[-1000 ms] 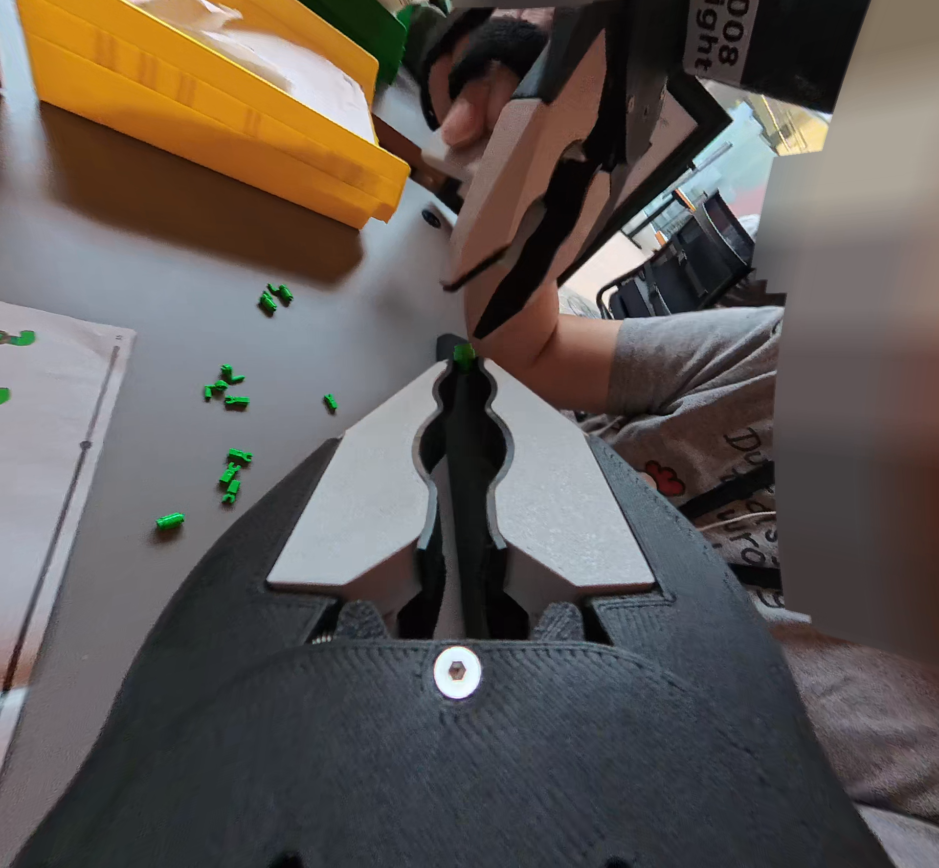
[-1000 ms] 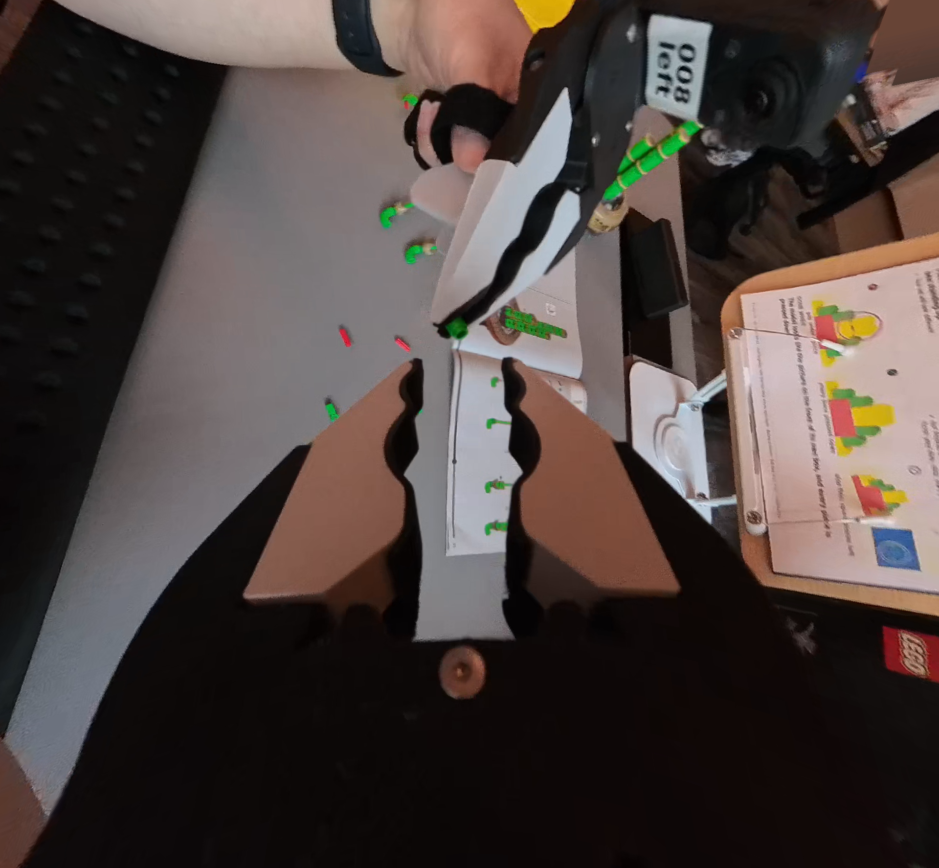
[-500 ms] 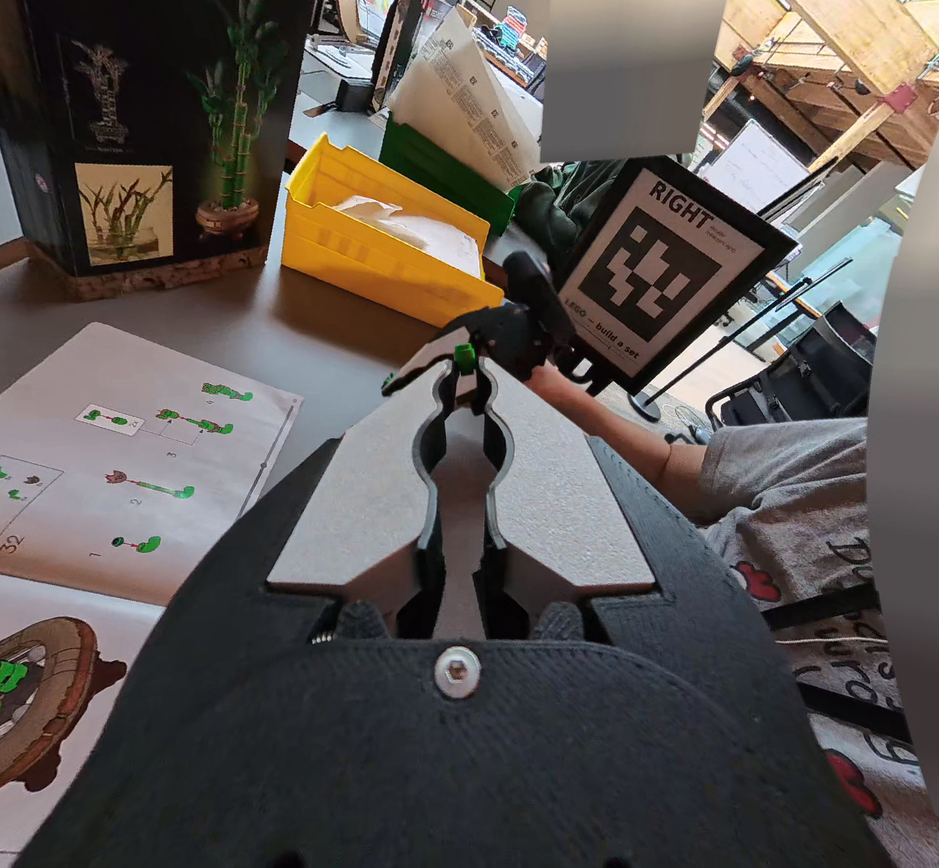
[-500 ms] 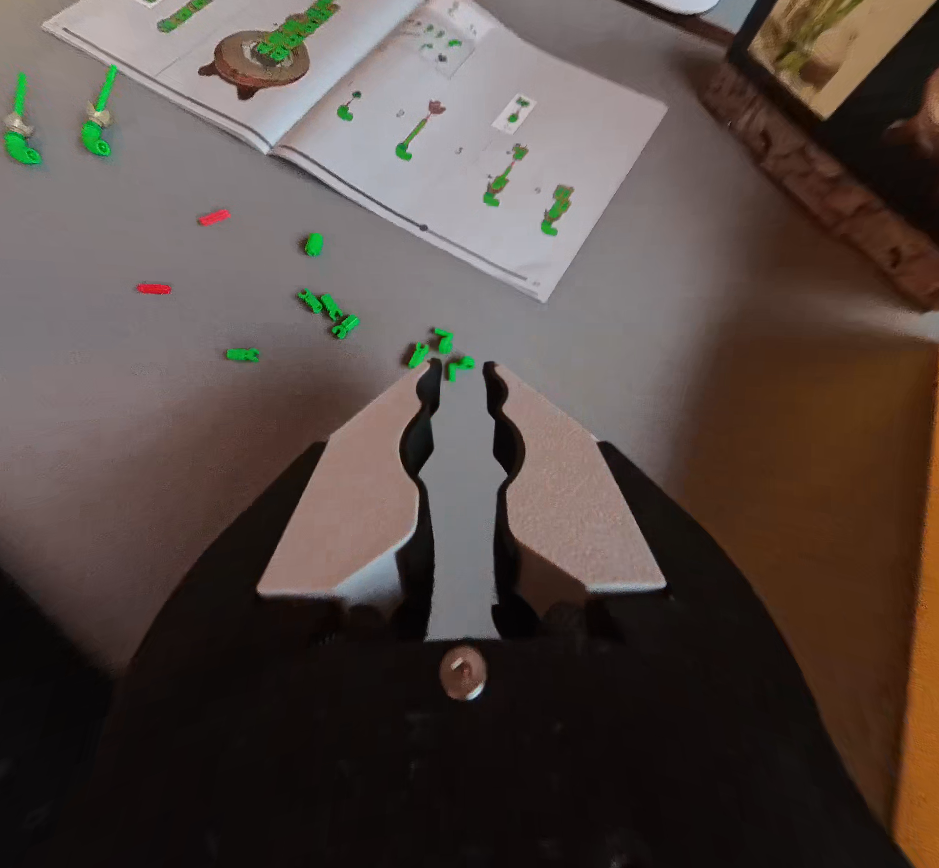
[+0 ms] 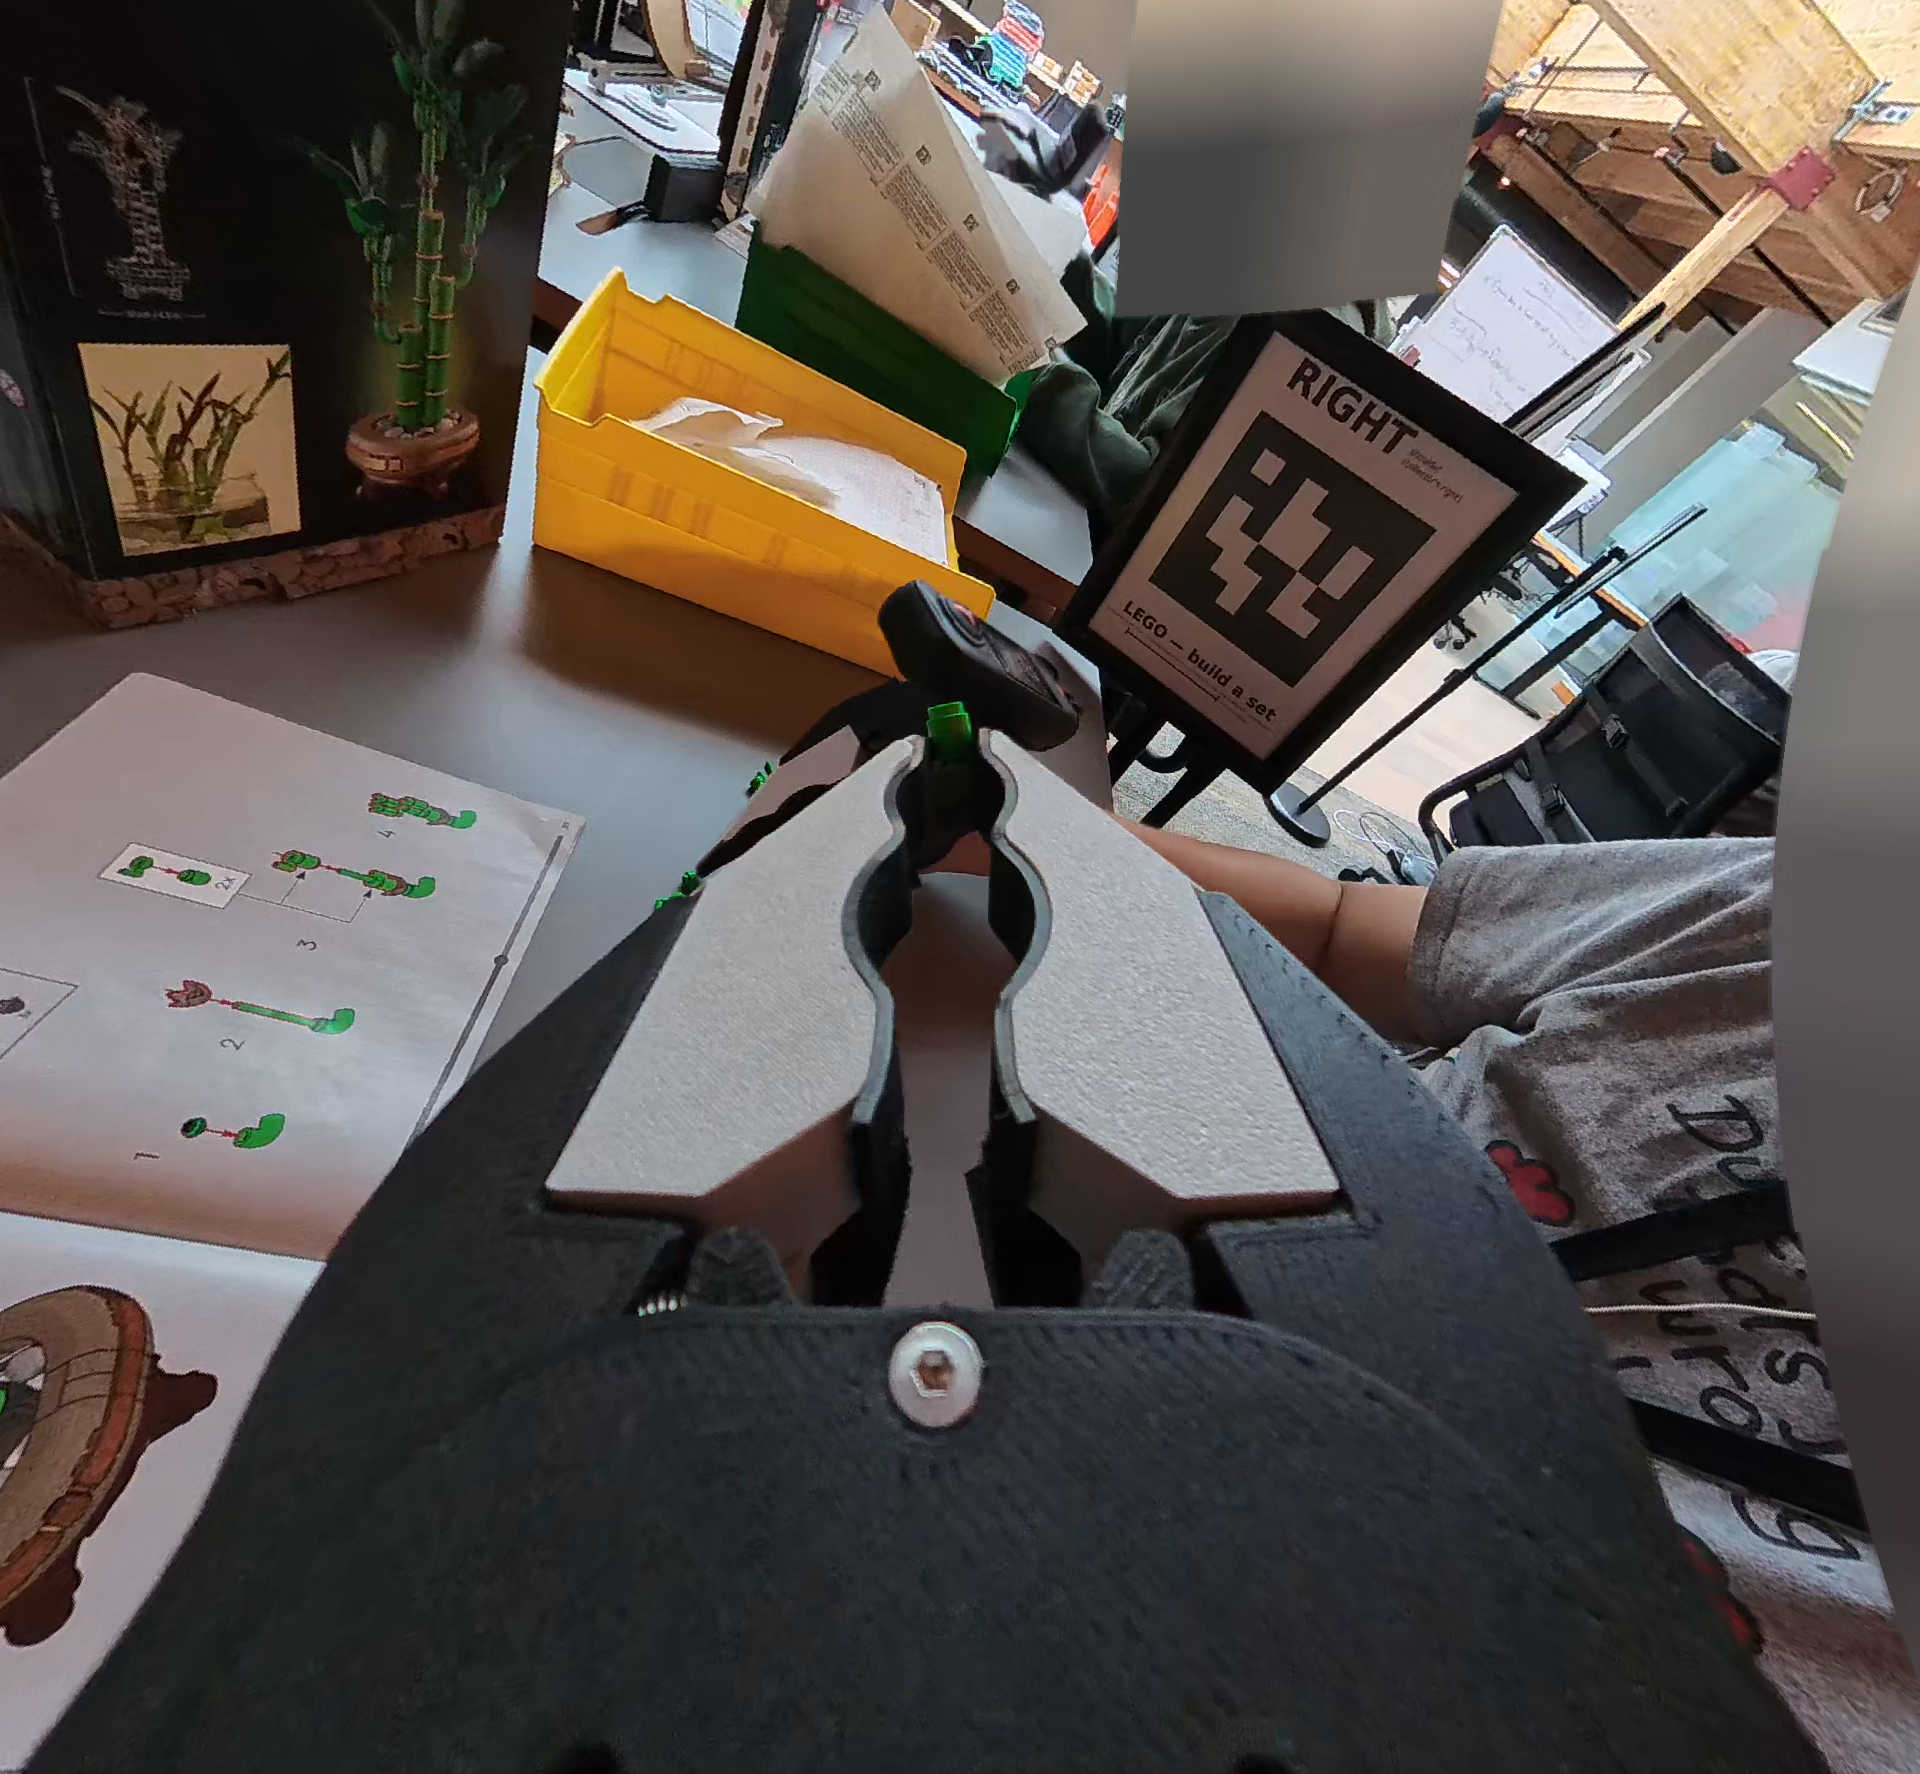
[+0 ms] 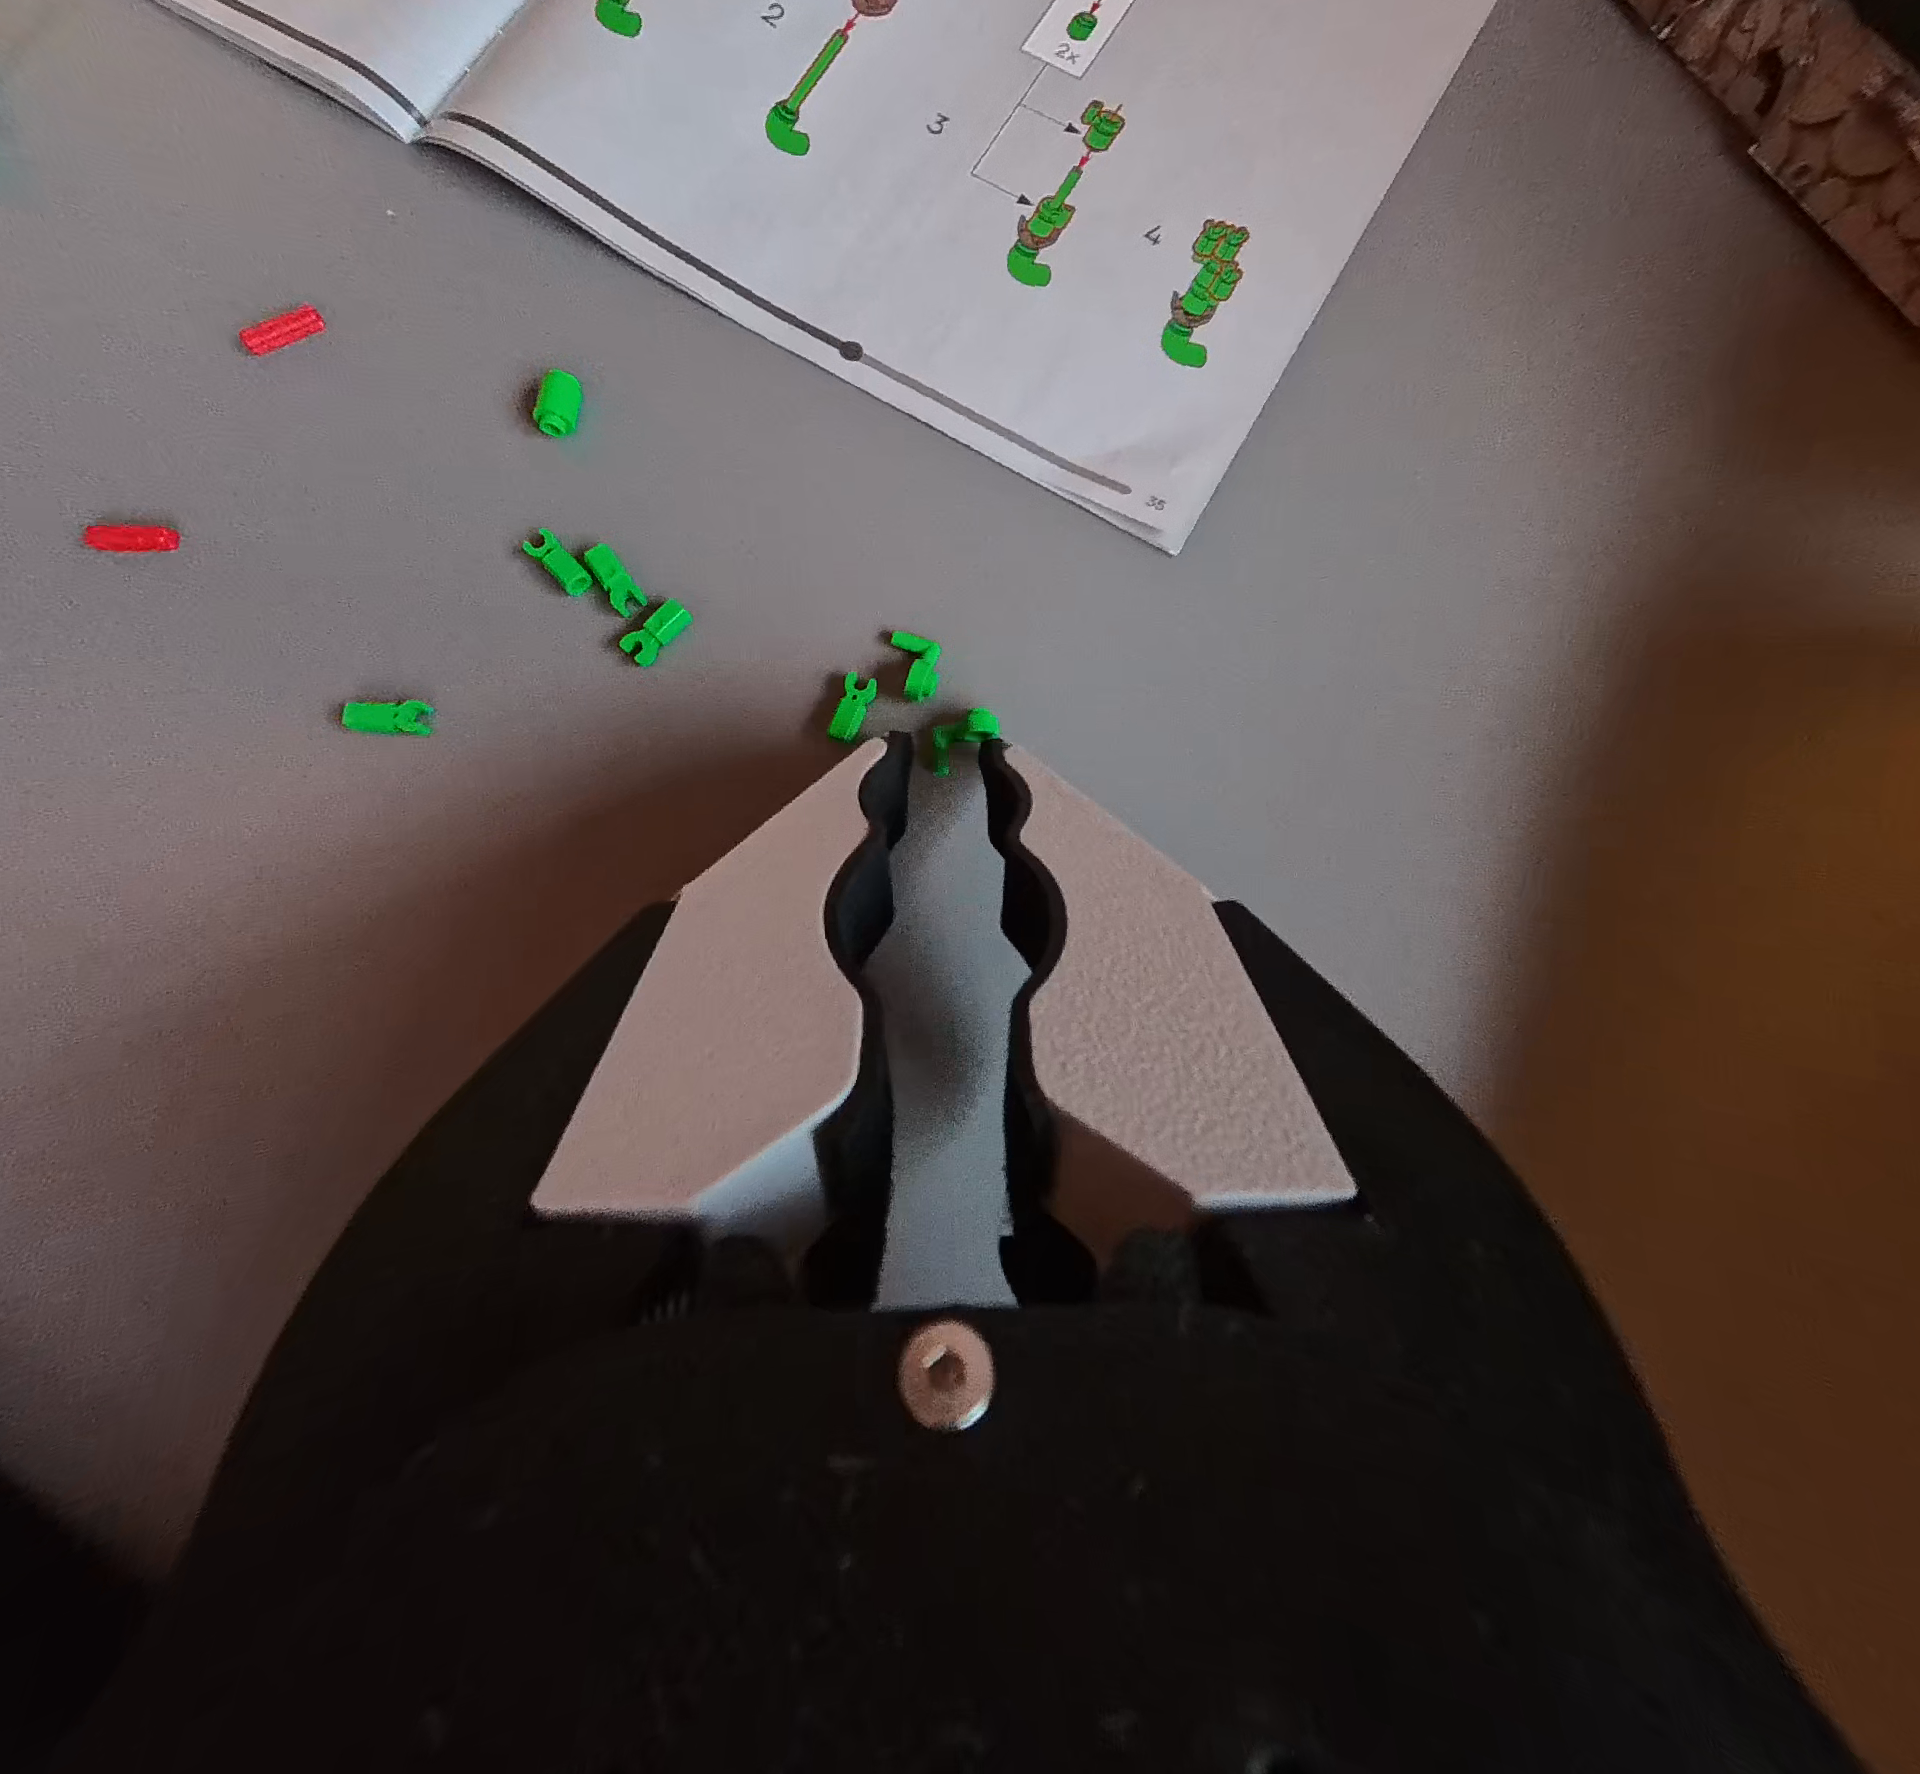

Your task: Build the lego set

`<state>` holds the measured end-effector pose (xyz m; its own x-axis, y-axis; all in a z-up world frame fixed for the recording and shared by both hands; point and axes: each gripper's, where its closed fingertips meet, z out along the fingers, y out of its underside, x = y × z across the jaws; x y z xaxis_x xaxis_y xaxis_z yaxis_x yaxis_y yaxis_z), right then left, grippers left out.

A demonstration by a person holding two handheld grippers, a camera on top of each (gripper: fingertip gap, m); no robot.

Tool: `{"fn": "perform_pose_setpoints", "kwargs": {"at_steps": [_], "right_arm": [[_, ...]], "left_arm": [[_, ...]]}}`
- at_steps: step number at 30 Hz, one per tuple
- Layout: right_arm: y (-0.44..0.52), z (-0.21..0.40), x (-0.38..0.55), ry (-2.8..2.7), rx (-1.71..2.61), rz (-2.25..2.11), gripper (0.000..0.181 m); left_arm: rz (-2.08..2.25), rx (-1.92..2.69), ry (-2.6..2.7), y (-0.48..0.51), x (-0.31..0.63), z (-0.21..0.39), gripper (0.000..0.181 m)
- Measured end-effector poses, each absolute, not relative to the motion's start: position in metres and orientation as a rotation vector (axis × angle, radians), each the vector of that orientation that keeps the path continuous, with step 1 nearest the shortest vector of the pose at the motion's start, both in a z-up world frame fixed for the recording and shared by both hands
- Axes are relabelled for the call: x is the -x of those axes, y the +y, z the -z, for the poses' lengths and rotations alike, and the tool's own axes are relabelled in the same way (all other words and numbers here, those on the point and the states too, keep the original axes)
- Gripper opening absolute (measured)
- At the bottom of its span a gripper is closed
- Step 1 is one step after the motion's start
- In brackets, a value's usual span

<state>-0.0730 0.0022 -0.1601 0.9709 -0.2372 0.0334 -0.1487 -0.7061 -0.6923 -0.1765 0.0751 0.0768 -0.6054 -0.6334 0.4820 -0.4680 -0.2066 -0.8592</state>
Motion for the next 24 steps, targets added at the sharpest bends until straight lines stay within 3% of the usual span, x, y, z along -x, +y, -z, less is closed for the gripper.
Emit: {"fn": "perform_pose_setpoints", "kwargs": {"at_steps": [9,18,24], "right_arm": [[0.002,0.156,0.076,0.138,2.392,0.163,0.004],[0.028,0.013,0.129,-0.461,1.943,0.289,0.003],[0.052,0.013,0.124,-0.439,1.857,0.354,0.004]], "left_arm": [[1.897,1.346,1.92,0.074,0.174,-0.069,0.006],[1.778,1.352,2.172,0.051,0.177,-0.036,0.006],[1.645,1.353,2.234,0.047,0.162,-0.004,0.006]]}}
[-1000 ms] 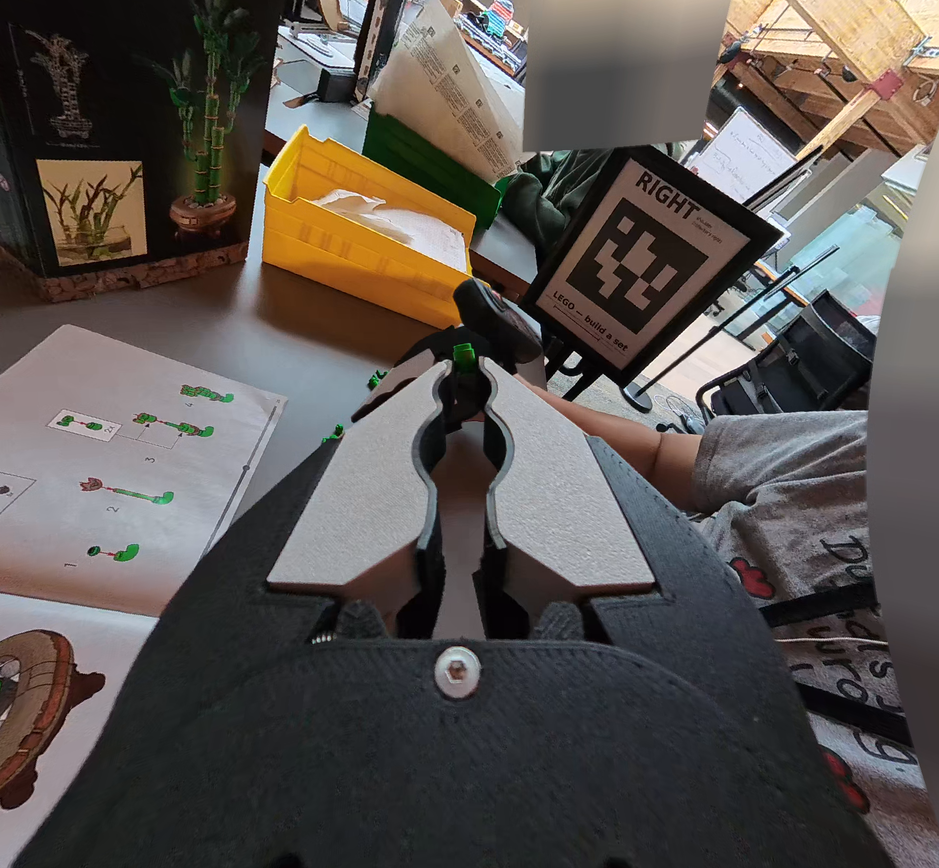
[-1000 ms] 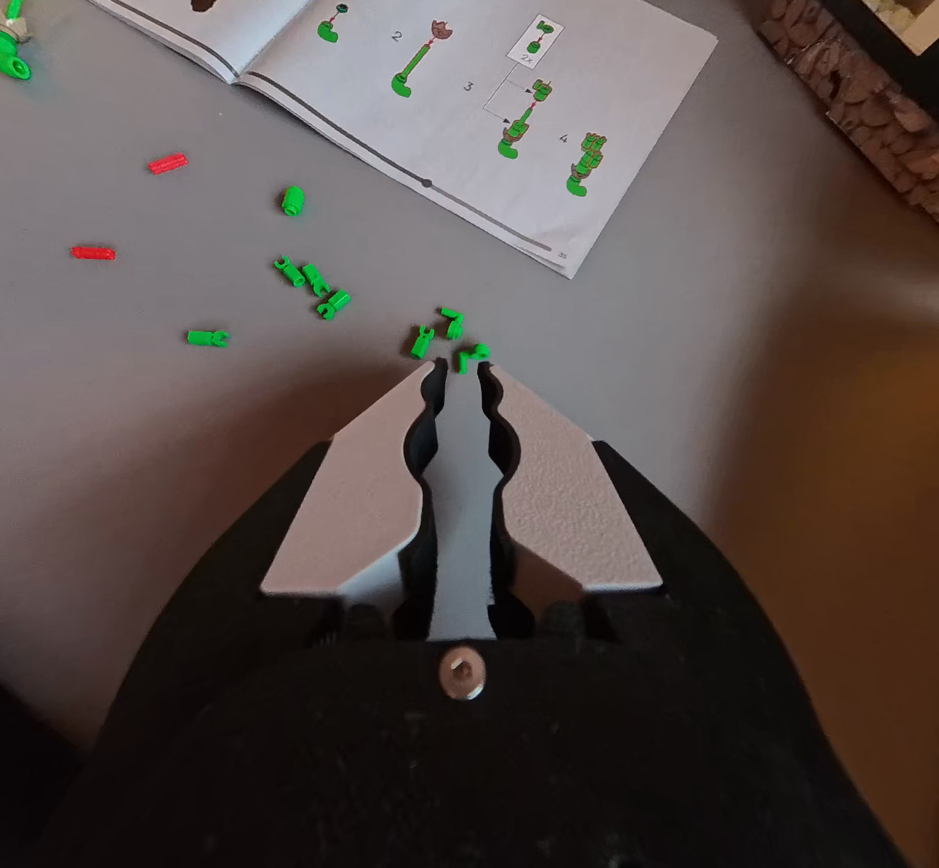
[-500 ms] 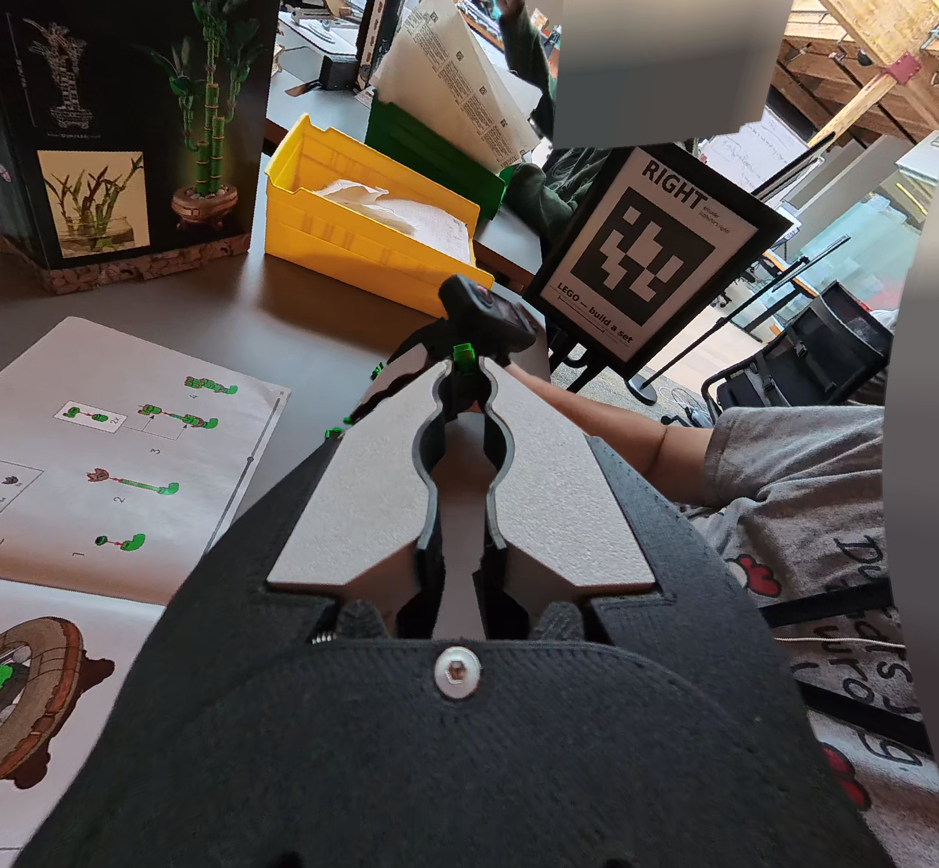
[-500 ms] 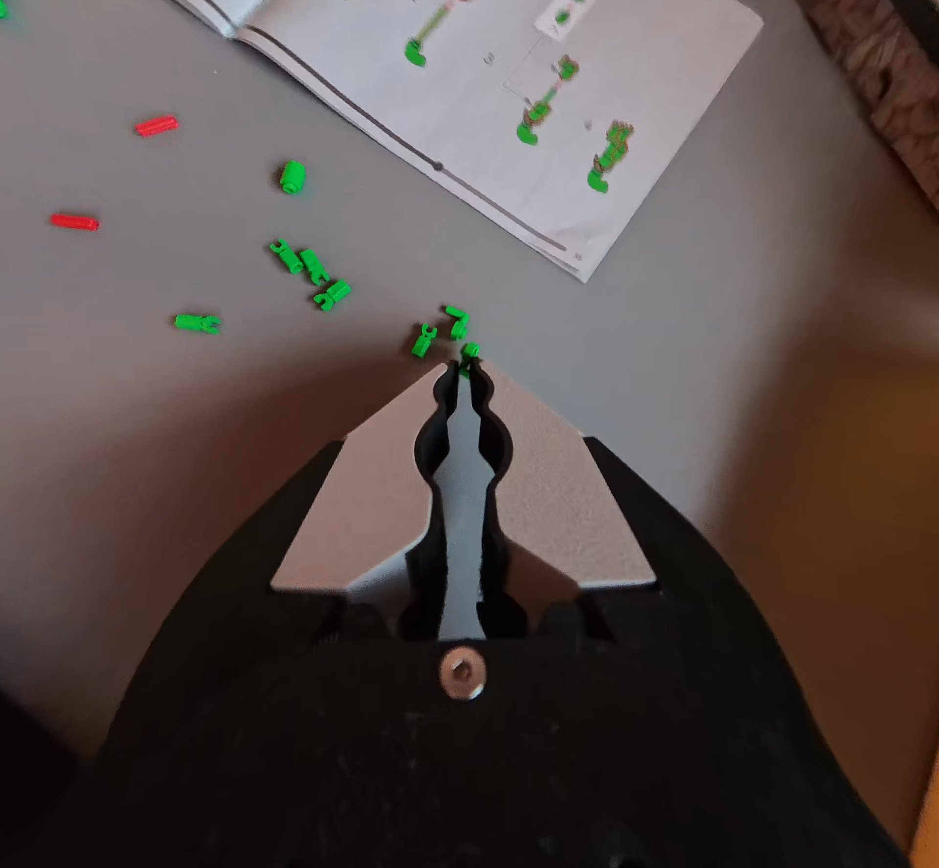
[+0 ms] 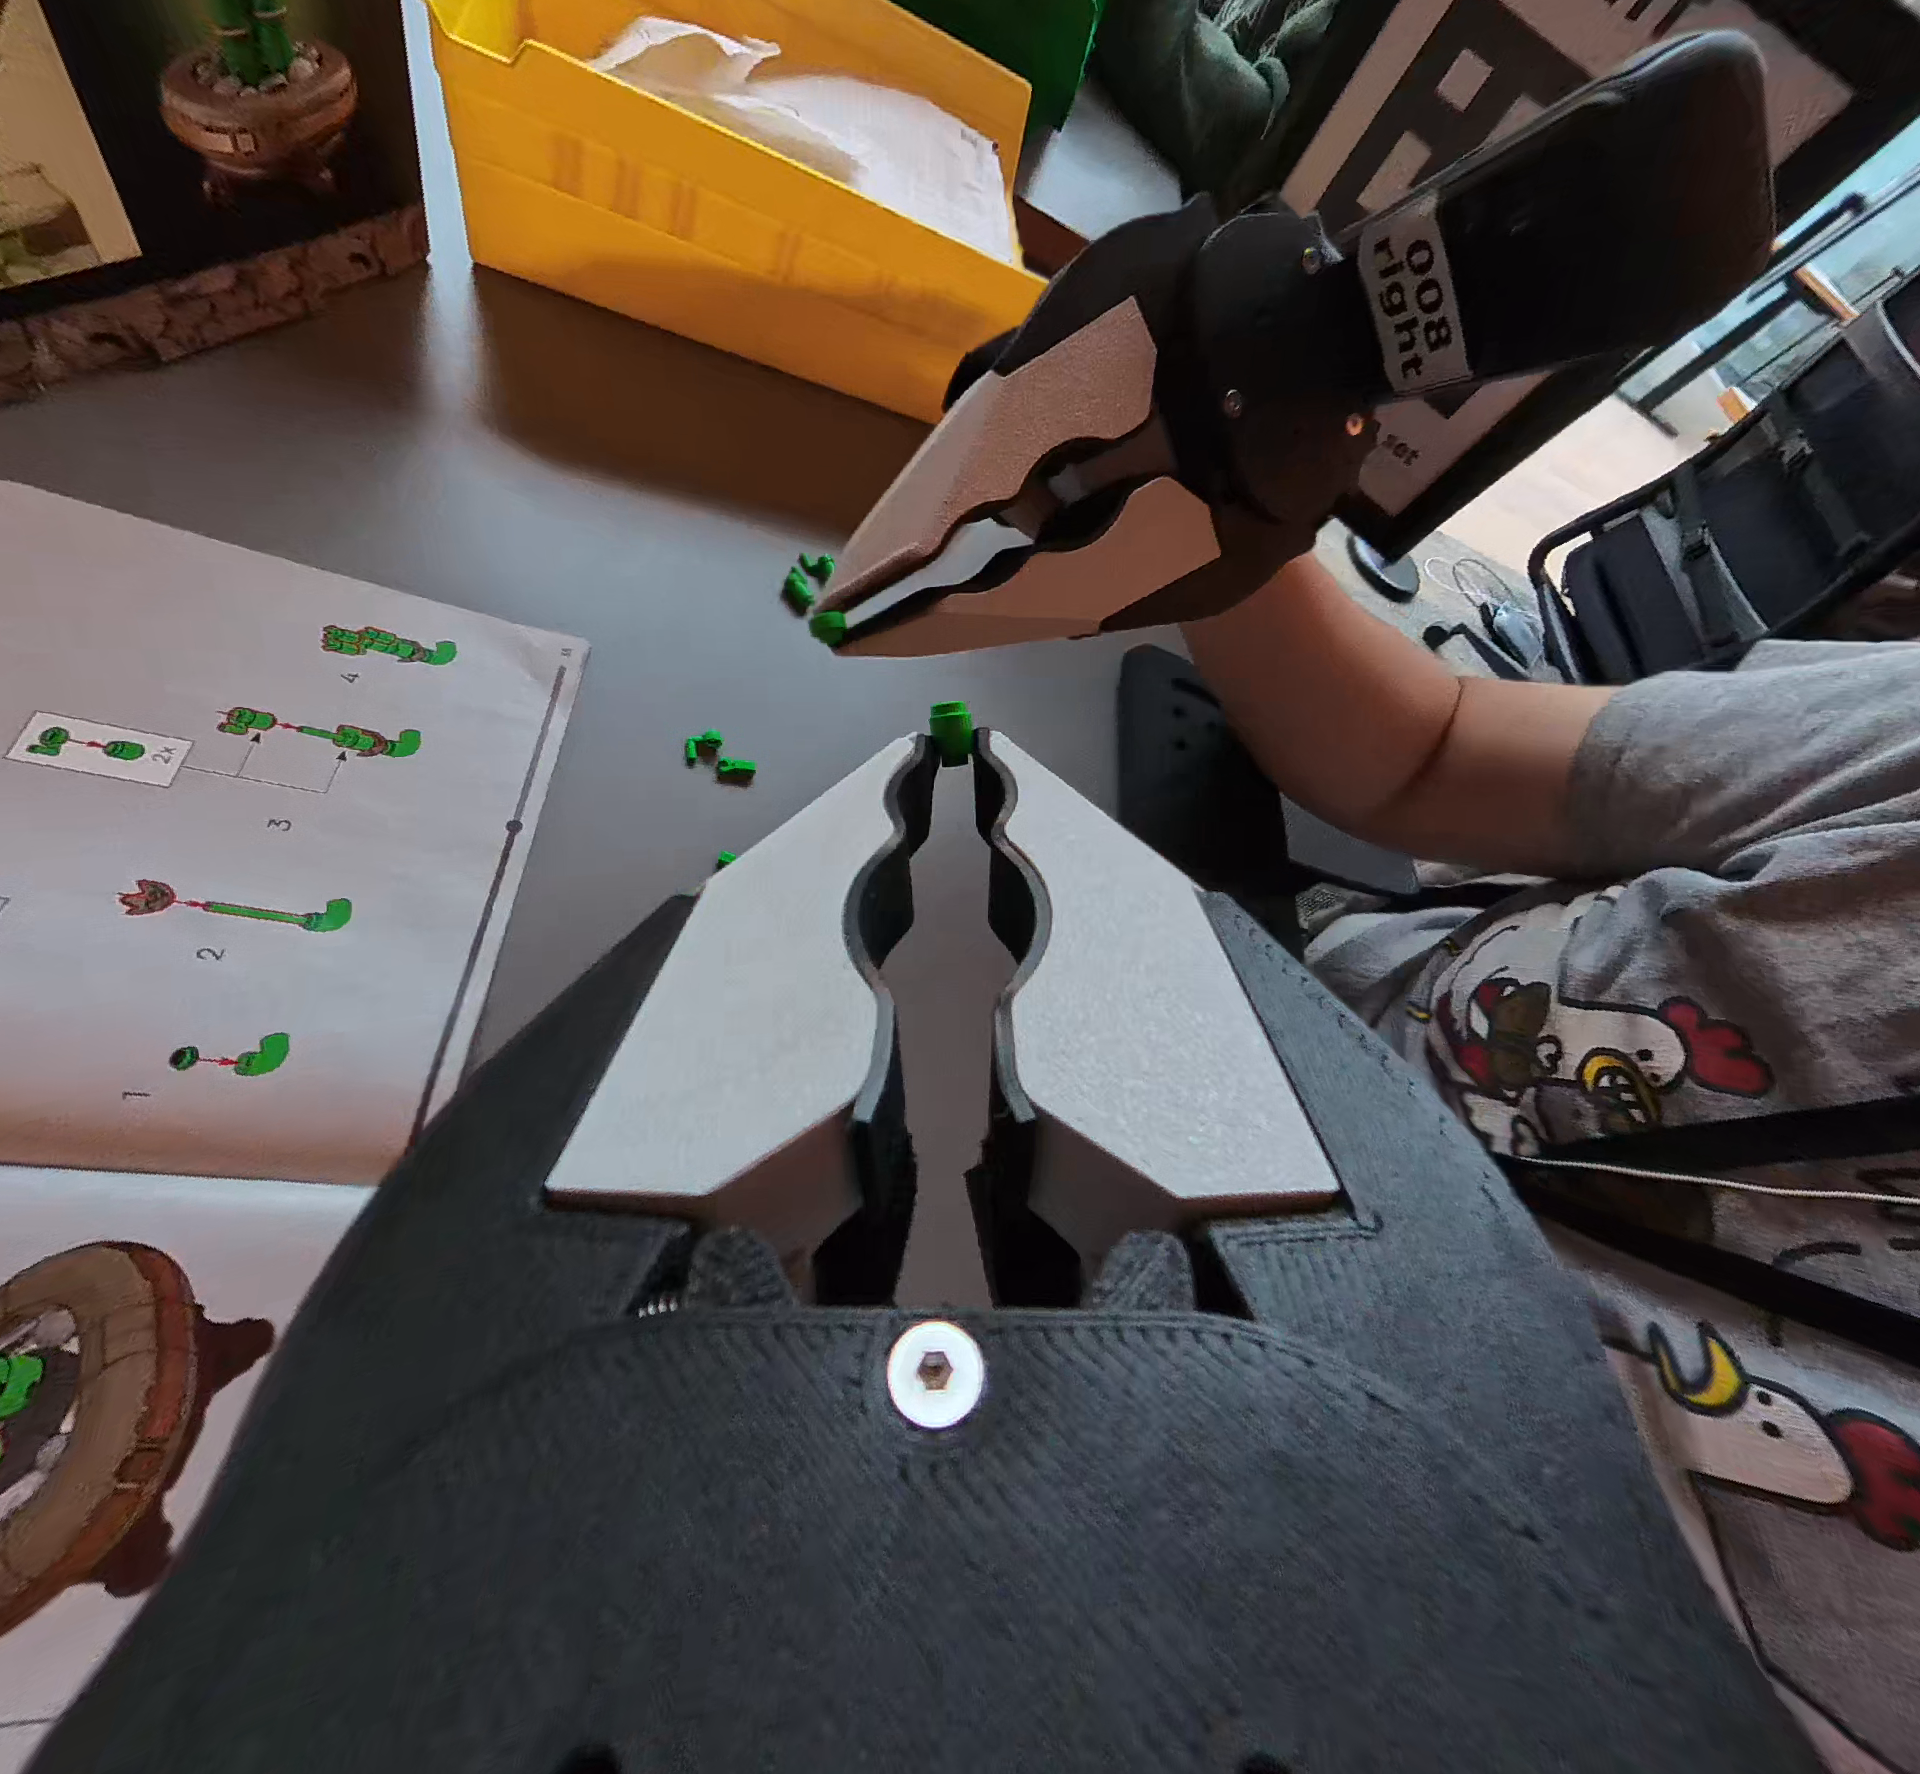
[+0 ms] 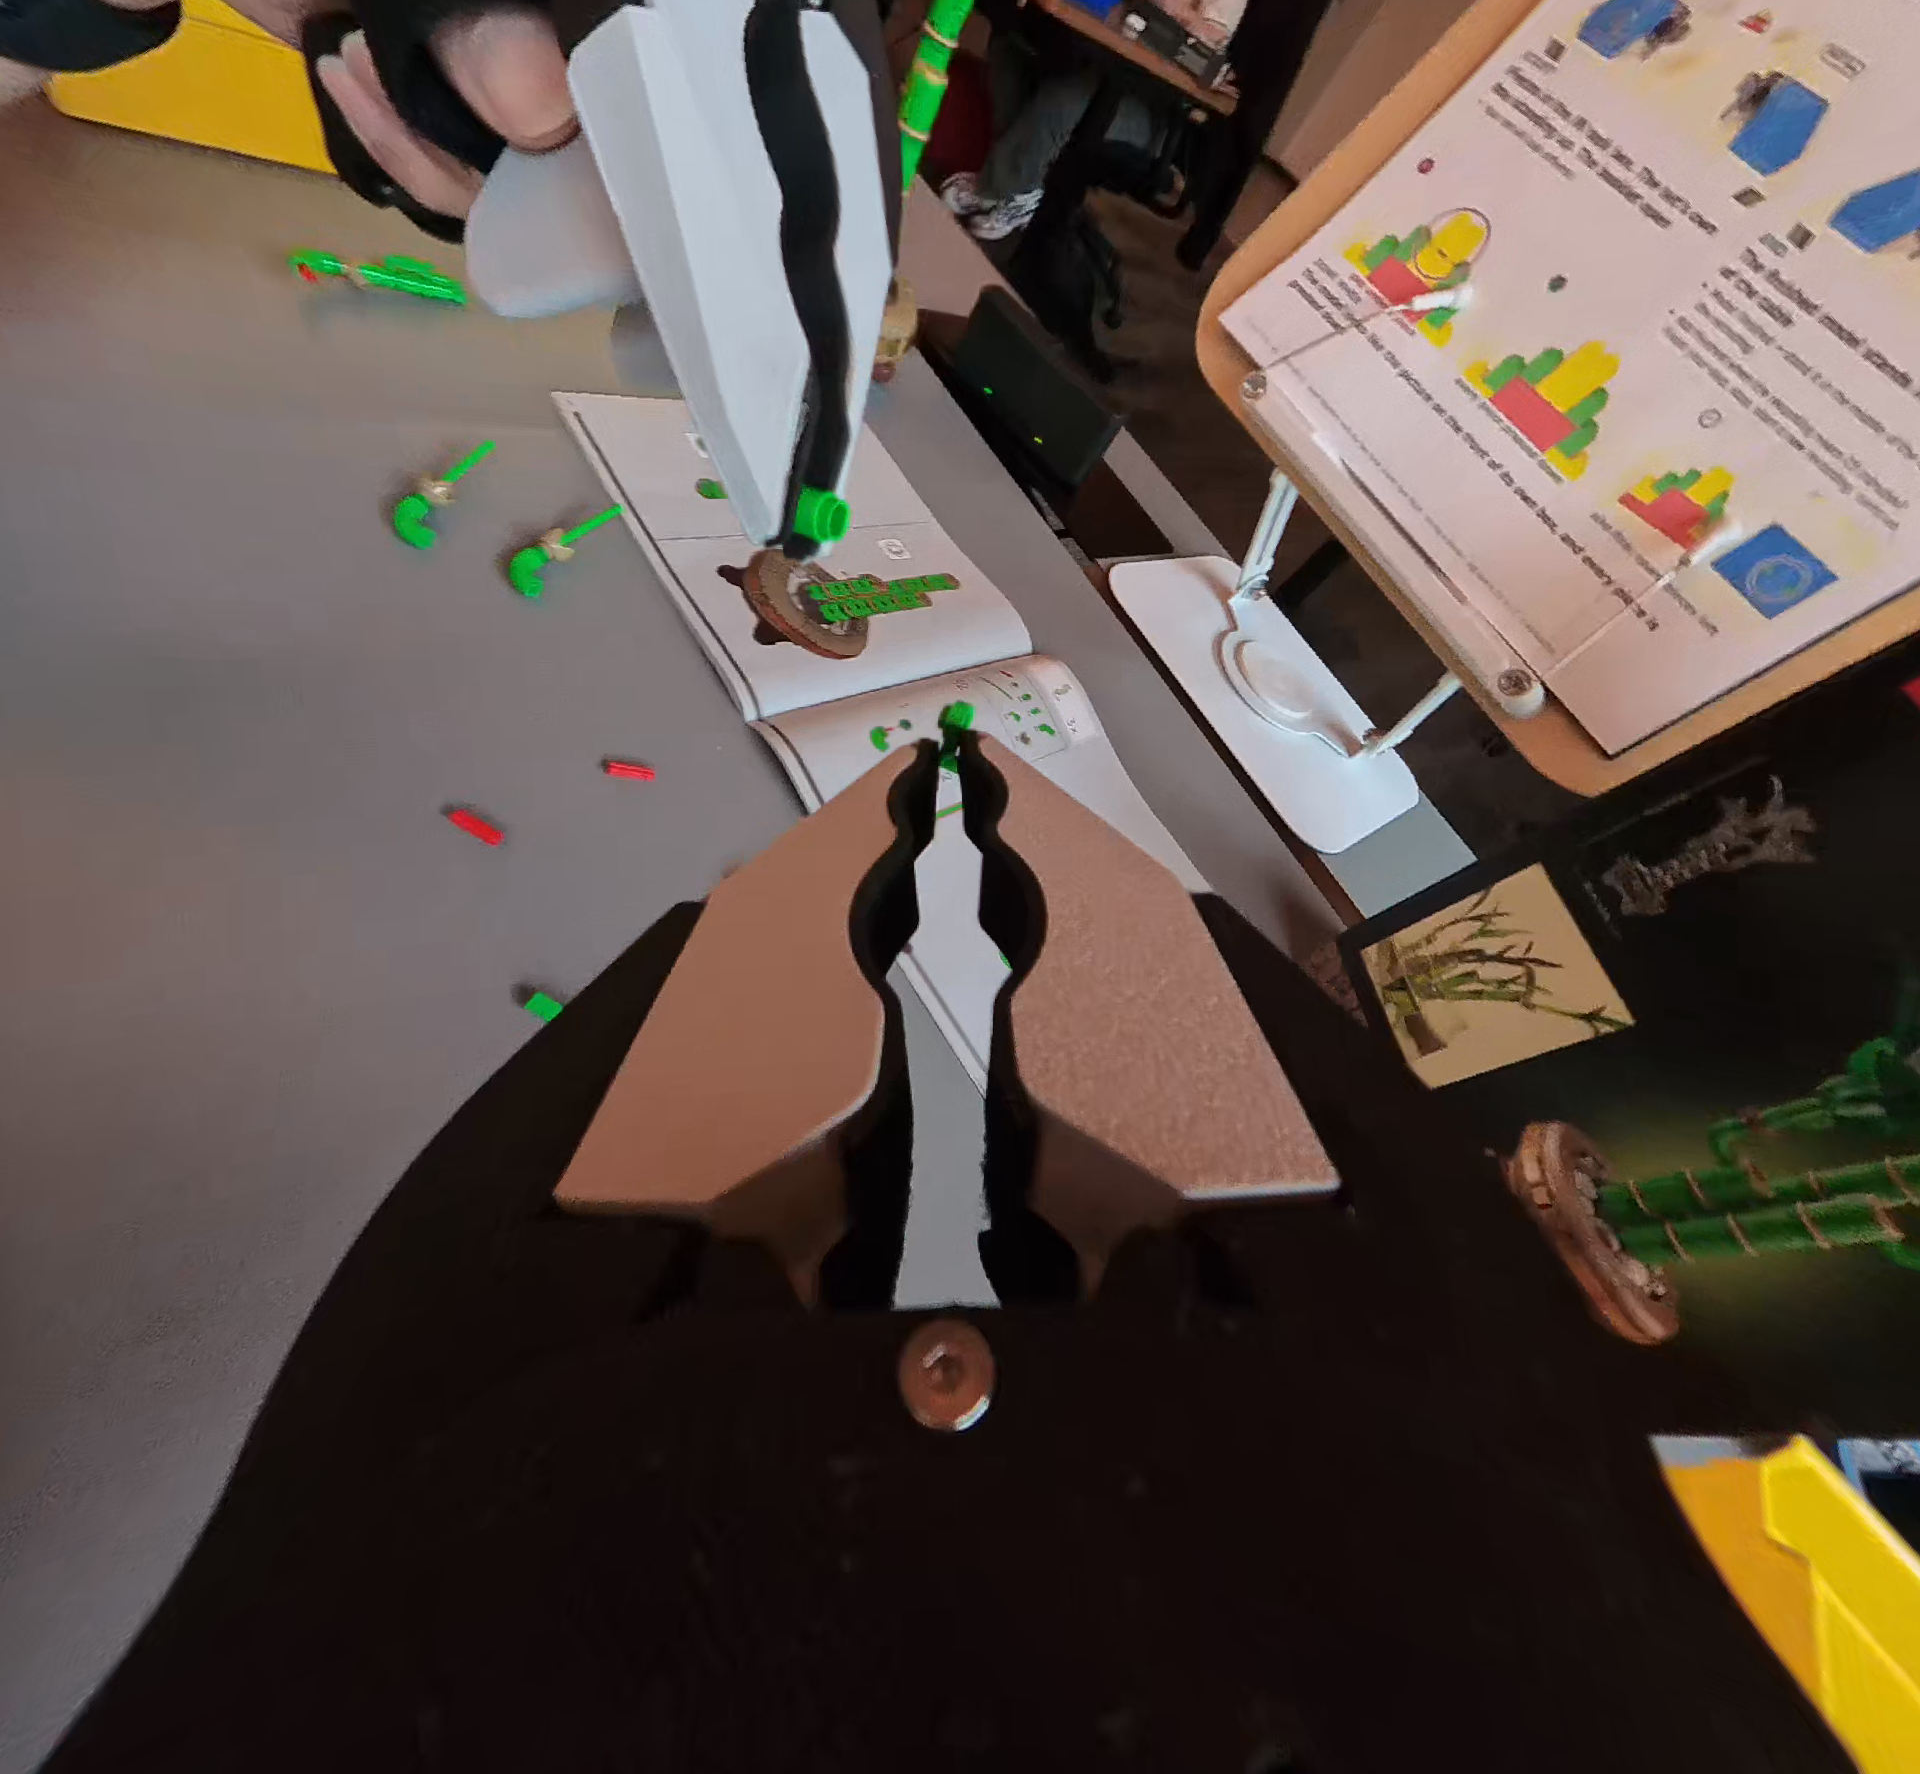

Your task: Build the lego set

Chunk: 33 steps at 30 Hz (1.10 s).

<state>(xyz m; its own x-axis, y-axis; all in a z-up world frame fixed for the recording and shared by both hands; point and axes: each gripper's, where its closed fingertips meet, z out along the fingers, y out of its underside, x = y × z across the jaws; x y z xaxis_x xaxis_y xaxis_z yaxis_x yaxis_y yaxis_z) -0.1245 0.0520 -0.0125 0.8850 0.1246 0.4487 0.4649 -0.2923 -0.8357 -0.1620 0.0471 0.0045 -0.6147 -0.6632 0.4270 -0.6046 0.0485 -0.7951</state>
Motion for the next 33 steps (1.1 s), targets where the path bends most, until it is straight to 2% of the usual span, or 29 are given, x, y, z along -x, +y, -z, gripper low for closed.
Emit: {"fn": "perform_pose_setpoints", "kwargs": {"at_steps": [4,9,20,33], "right_arm": [[0.049,0.031,0.118,-0.383,1.814,0.369,0.004],[0.045,0.023,0.113,-0.374,1.736,0.499,0.004],[0.042,0.015,0.121,-0.471,1.673,0.704,0.002],[0.044,0.017,0.126,-0.493,1.665,0.7,0.002]], "left_arm": [[1.633,1.299,2.227,0.047,0.143,0.019,0.006],[1.546,1.253,2.224,0.044,0.129,0.038,0.006],[1.737,1.283,2.182,0.031,0.129,0.026,0.006],[1.777,1.305,2.211,0.031,0.133,0.025,0.006]]}}
